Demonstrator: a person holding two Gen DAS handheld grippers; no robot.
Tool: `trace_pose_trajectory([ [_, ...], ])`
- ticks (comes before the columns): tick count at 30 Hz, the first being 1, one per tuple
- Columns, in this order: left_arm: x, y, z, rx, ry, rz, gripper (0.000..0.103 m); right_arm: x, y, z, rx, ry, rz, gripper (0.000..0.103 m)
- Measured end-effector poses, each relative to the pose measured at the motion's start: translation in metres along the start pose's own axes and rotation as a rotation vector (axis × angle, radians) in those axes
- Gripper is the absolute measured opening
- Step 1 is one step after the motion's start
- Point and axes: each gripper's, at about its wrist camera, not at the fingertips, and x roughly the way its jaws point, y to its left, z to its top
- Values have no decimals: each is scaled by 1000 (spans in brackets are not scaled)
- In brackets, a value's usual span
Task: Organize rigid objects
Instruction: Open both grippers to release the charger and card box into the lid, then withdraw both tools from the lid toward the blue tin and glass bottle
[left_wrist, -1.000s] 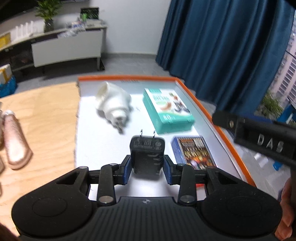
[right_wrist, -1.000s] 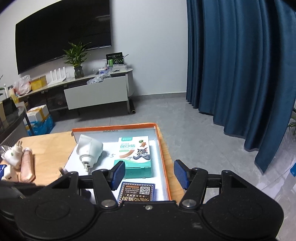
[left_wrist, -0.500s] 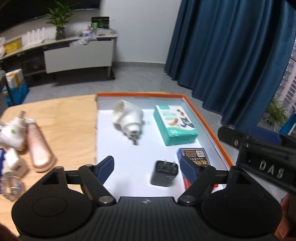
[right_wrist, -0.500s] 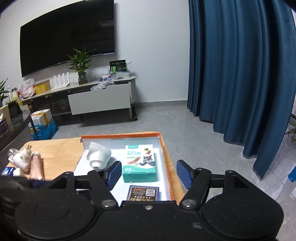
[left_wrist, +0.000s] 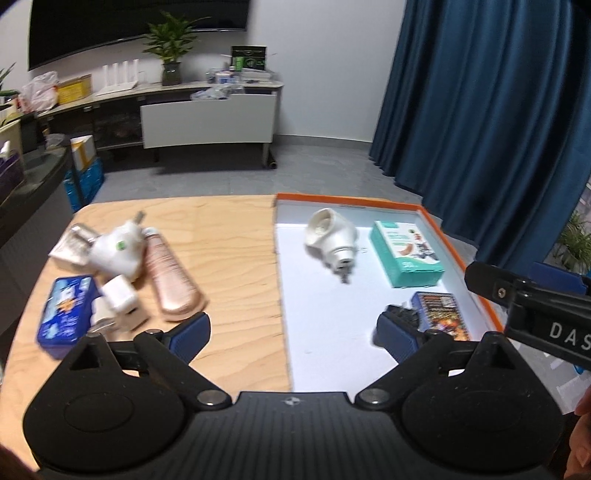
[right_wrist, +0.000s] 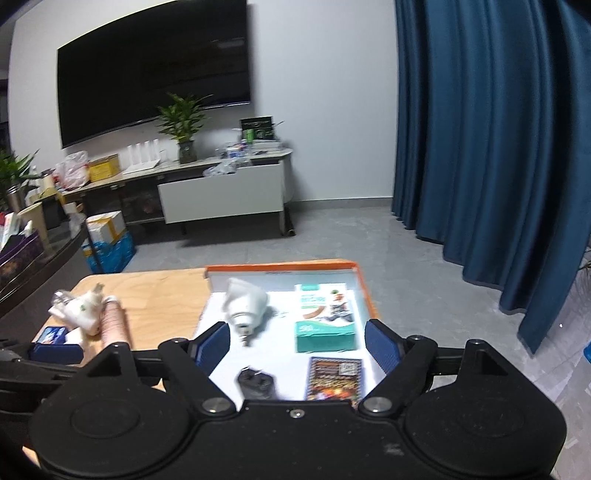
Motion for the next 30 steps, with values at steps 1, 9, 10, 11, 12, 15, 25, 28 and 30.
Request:
trace_pose_trajectory([
  [1,-2,5,-1,-9,-1,7,99,-1,5,-1,-9,3,10,94],
  [9,-19,40,-5,-66,-15,56,99,-5,48,-5,-74,24,78,94],
  [10,-20,43,-6,-70,-16,65,99,-4,53,-5,-80,25,84,94],
  [11,-22,47,-7,-78,-17,71,99,-4,58,-5,-88,26,89,94],
  [12,-23,51,-8,-86,-16,76,99,-4,63,-5,-97,27,95,94],
  [15,-28,63,-12,-107,-20,86,99,-4,76,-4,-115,28,113,94],
  [25,-42,101,-19,-174,-31,130,99,-1,117,-6,-174,36,168,94],
  [28,-44,111,-22,-188,-29,143,99,2,128,-7,-186,42,183,94],
  [30,-46,117,-23,-199,-29,151,99,4,135,-8,-194,48,192,94],
])
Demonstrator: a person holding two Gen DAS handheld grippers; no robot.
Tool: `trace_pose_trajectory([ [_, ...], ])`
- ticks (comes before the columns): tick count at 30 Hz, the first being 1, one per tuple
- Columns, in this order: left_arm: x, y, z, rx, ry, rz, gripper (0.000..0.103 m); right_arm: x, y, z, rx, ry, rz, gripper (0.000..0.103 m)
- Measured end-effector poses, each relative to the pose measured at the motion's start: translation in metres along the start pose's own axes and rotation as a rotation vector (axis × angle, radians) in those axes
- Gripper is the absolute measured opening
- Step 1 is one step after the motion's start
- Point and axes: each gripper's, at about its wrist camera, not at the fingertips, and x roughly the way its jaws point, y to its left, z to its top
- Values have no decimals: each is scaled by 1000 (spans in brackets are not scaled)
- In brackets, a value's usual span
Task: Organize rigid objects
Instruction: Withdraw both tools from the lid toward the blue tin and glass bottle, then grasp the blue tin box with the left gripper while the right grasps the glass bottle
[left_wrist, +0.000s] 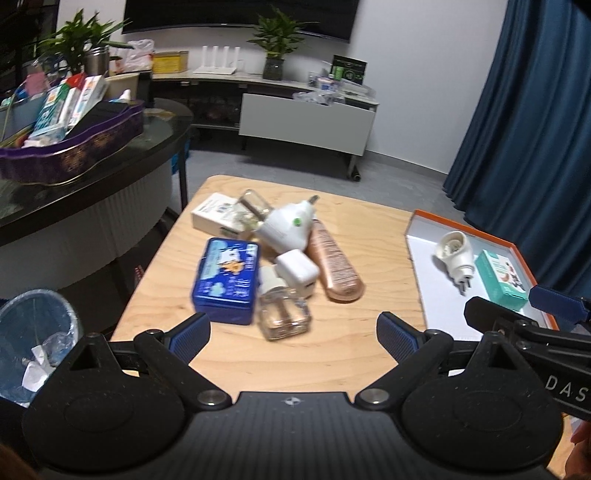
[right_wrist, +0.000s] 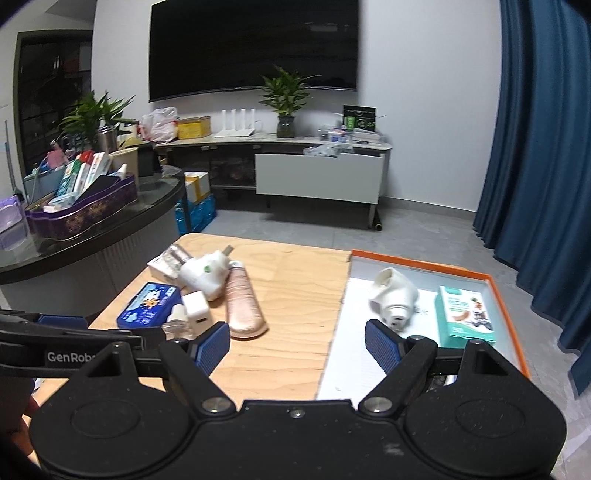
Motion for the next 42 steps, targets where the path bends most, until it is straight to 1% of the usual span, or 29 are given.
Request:
trace_pose_trajectory([
  [9,6,25,-4,-40,1,28,100,15,22,-5,-29,24,42,94],
  [12,16,35,-5,-54,12,61,100,18,23,-8,-32,28,55,94],
  [16,33,54,0,-104,30,95,99,24,21,-10,-23,36,63,94],
  [18,42,60,5,-112,36,96,99,27,18,-12,-13,41,67,94],
  [26,83,54,22,-35,49,104,99,38,7,-15,22,58,77,94],
  [28,92,54,23,-20,57,119,99,41,5,-14,24,61,73,94],
  [30,98,56,23,-13,62,110,99,43,3,-14,25,63,73,94],
  [32,103,58,22,0,65,123,99,46,2,-13,28,64,71,94],
  [34,109,59,21,0,78,118,98,51,1,-14,39,73,84,94],
  [35,109,58,21,13,61,124,96,54,2,-14,42,81,95,94],
  [37,109,56,22,30,46,120,85,59,7,-15,30,97,131,94],
  [38,108,55,22,42,38,109,69,61,11,-16,17,102,145,94],
  [39,108,53,24,57,34,101,62,63,17,-16,-1,107,160,94],
  [42,105,54,24,55,32,63,62,71,37,-17,-43,121,222,94],
])
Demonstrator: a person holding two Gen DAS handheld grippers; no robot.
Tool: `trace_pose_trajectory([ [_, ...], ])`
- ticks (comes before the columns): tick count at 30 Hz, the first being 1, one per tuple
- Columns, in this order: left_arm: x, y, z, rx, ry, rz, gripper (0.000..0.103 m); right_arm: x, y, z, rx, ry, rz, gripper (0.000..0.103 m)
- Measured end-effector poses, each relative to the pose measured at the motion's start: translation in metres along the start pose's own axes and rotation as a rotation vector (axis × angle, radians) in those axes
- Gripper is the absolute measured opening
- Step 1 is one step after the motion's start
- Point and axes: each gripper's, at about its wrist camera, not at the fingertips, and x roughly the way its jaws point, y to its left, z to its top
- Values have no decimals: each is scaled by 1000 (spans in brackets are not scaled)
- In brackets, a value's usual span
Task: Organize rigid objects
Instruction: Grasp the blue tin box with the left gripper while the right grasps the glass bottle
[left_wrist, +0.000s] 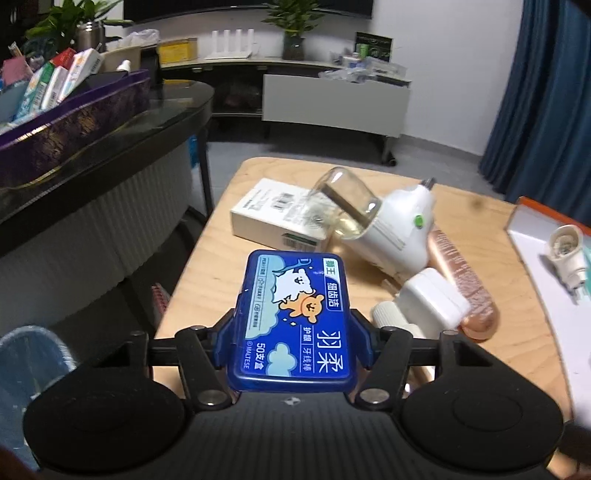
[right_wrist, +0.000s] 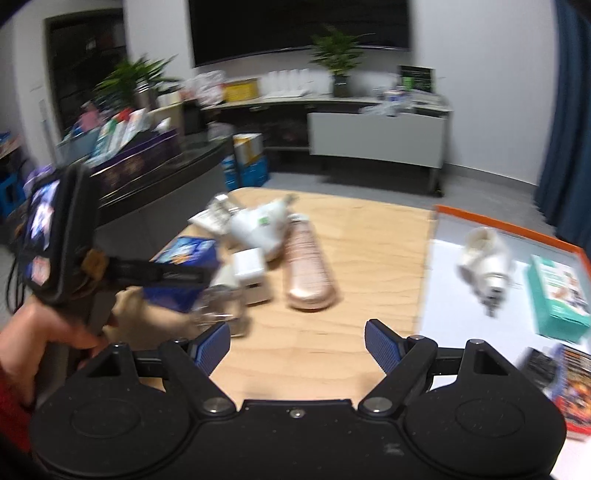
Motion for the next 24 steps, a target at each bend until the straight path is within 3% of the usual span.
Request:
trace_pose_trajectory([
  [6,-24,11,5,-33,-47,36,62,39,32,7,-56,58,63,94],
  [11,-42,22,3,-65,-63,71,62,73,48,16,-70,92,48,90],
  [14,-49,27,-1,-96,-64,70,62,89,54,19,-87,104,28,77],
  [15,-50,29,-1,-108,-61,74,62,93,56,19,-89,114,18,63],
  [24,-67,23,-15,-128,-65,57,62,67,47,9,-58,82,3,60],
])
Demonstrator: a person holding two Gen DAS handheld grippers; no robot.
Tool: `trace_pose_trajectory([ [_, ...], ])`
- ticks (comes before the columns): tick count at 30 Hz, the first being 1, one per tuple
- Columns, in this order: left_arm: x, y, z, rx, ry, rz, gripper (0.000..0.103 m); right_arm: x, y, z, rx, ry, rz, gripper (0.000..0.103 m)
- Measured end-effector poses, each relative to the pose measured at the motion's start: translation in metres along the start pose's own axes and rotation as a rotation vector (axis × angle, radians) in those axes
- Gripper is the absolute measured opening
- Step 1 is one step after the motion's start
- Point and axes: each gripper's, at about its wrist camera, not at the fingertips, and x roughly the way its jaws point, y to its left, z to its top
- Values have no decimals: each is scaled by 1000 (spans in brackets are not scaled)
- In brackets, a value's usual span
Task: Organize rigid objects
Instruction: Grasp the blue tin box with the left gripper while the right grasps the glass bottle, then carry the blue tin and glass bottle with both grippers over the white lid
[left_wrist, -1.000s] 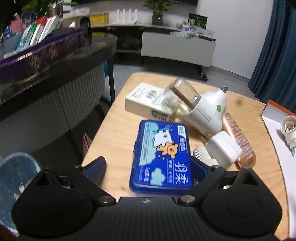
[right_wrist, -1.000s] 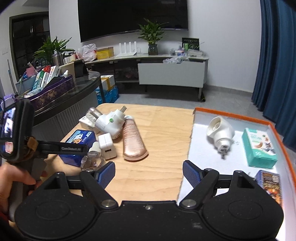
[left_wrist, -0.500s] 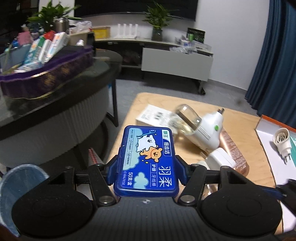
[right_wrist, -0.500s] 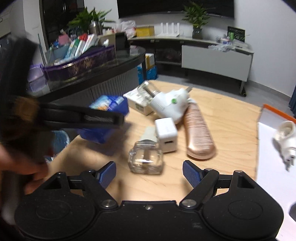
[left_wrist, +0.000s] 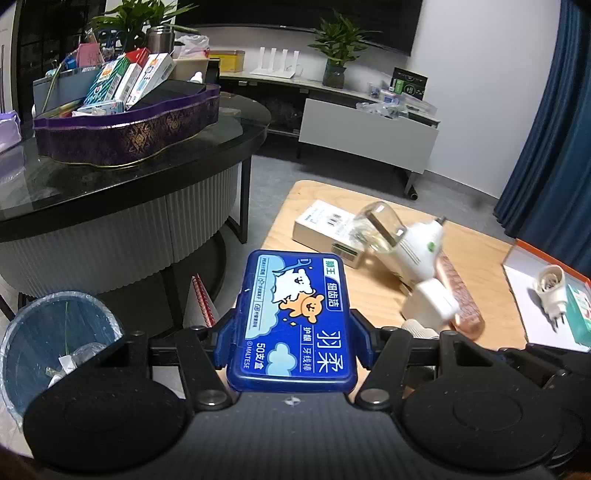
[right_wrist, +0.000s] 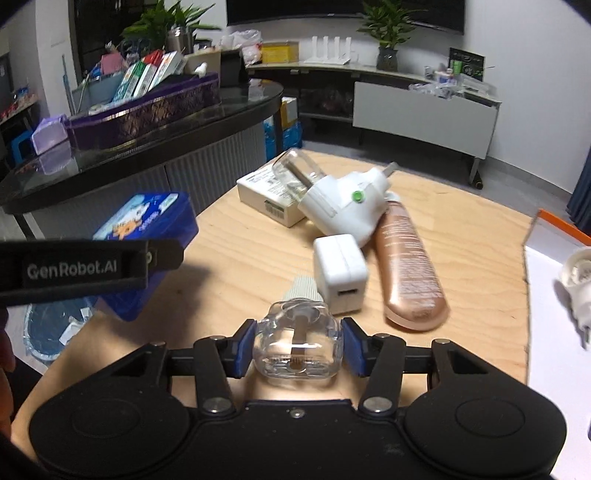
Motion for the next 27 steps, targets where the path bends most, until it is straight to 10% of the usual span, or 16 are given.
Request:
trace_pose_trajectory([
  [27,-68,-98,-37,166,-55,-214,62,-164,-77,-58,159,-253,-223,60],
])
